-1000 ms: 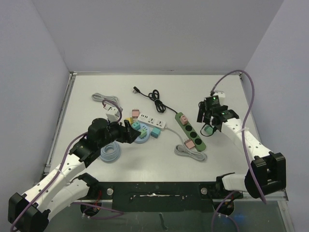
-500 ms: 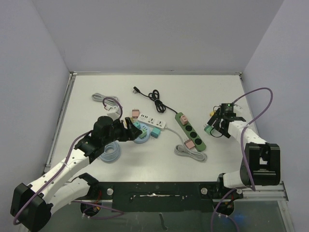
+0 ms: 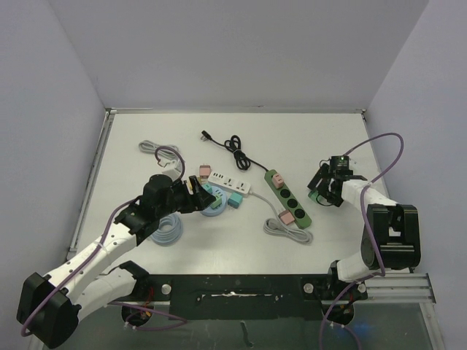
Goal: Insert the plug
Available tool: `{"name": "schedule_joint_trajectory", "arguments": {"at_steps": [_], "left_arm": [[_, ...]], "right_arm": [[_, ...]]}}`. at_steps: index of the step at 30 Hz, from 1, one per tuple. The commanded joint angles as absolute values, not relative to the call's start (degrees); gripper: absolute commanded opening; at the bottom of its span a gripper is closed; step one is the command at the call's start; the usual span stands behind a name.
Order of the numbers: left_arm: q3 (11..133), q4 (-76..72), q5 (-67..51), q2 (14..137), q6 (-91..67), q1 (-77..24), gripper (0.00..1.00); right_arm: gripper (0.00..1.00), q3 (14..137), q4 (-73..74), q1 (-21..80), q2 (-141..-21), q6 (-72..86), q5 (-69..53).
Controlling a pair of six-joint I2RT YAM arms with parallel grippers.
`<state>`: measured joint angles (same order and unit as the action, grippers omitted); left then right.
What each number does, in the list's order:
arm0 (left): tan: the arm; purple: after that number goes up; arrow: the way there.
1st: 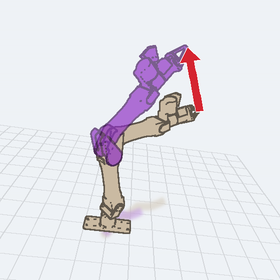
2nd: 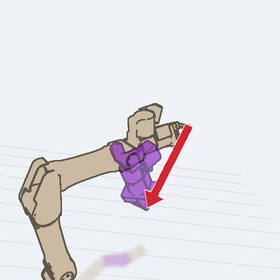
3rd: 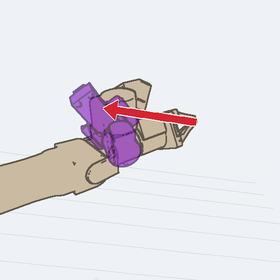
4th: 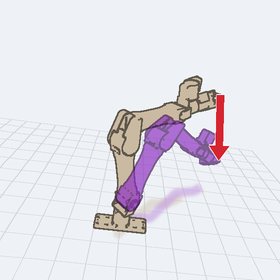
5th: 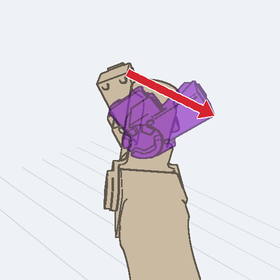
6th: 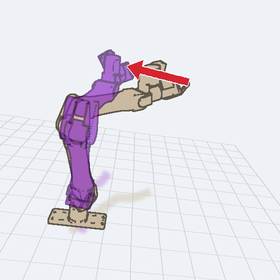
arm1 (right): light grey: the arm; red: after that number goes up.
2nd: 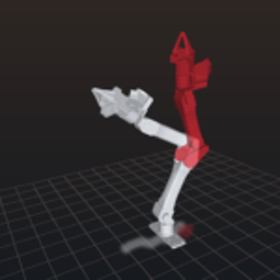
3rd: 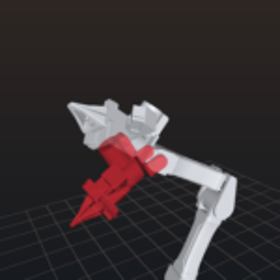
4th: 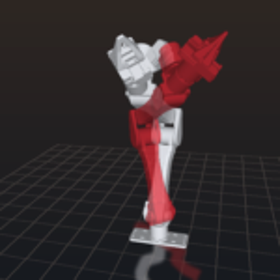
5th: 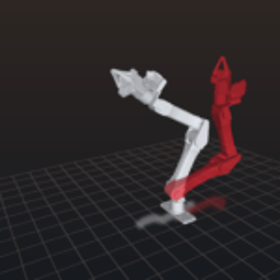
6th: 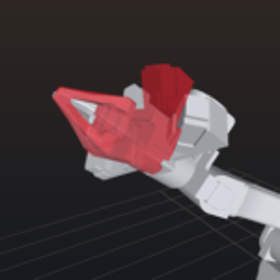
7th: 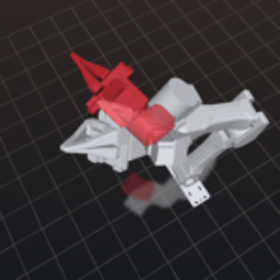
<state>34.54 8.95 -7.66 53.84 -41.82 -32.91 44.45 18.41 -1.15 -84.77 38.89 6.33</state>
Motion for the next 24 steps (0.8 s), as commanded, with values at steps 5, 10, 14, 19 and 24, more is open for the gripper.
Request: {"name": "schedule_joint_trajectory", "arguments": {"at_steps": [5, 10, 14, 19, 24], "left_arm": [[36.6, 5.3, -7.1, 54.0, -42.2, -32.7, 0.67], [36.7, 5.2, -7.9, 54.0, -42.6, -32.7, 0.67], [37.4, 5.0, -9.1, 54.4, -44.4, -32.8, 0.67], [38.9, 2.4, -11.1, 54.8, -47.6, -32.7, 0.67], [38.0, -4.4, -12.1, 54.4, -51.5, -32.5, 0.67]], "right_arm": [[0.57, 45.7, 16.8, -1.3, -86.2, 37.8, 5.5], [0.45, 46.6, 18.7, 0.5, -84.2, 36.9, 5.6], [0.45, 48.0, 20.6, 5.3, -79.0, 35.9, 5.1], [0.46, 49.1, 19.9, 15.2, -70.1, 35.4, 3.0], [0.45, 47.5, 11.7, 27.9, -63.6, 34.0, 0.2]]}}
